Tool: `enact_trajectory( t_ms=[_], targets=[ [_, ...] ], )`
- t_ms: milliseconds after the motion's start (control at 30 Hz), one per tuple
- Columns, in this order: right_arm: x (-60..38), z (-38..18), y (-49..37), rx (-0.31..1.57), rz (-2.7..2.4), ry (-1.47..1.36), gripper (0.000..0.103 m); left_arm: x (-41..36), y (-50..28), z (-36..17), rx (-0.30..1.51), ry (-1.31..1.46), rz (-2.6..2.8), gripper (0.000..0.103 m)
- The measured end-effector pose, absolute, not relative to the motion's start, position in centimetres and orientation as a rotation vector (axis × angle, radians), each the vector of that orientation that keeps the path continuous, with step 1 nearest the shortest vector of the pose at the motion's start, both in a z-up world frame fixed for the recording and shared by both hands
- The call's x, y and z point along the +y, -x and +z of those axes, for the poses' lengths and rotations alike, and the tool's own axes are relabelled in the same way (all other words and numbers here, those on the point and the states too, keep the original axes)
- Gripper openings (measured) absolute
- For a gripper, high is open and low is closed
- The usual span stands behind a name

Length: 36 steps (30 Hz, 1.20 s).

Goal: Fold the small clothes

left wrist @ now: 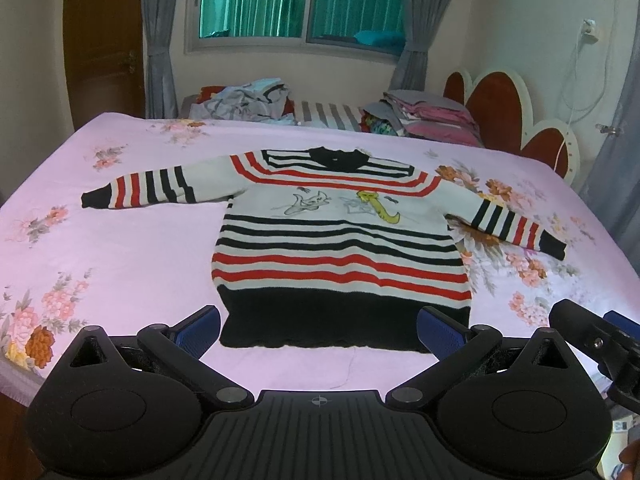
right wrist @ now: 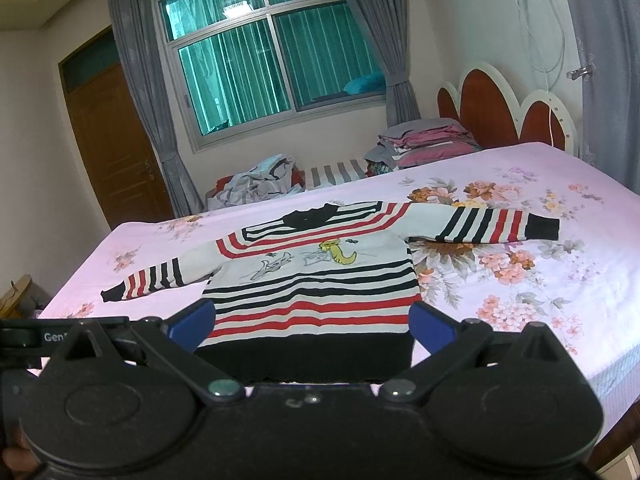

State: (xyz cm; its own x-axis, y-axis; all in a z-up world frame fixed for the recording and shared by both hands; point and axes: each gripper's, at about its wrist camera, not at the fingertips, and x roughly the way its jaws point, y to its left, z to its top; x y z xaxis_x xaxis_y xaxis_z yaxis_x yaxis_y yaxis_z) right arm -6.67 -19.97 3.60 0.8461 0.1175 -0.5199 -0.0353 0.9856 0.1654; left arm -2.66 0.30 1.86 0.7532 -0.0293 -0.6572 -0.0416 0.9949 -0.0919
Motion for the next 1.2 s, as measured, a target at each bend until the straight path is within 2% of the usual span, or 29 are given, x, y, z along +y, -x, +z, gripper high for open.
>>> enact_trajectory(
  t_ms=[767,1200],
  targets=[
    [-20.9,2.2,4.4,0.577,0.021,-0.190,0.103,0.7,-0.4,1.0,0.727,0.067,0.004,0.103],
    [-20.8,0.0,0.5,0.589,-0.060,-0.191,0.103,3.5,-6.1,-1.1,0.772,0.106,0.014,0.103]
  ],
)
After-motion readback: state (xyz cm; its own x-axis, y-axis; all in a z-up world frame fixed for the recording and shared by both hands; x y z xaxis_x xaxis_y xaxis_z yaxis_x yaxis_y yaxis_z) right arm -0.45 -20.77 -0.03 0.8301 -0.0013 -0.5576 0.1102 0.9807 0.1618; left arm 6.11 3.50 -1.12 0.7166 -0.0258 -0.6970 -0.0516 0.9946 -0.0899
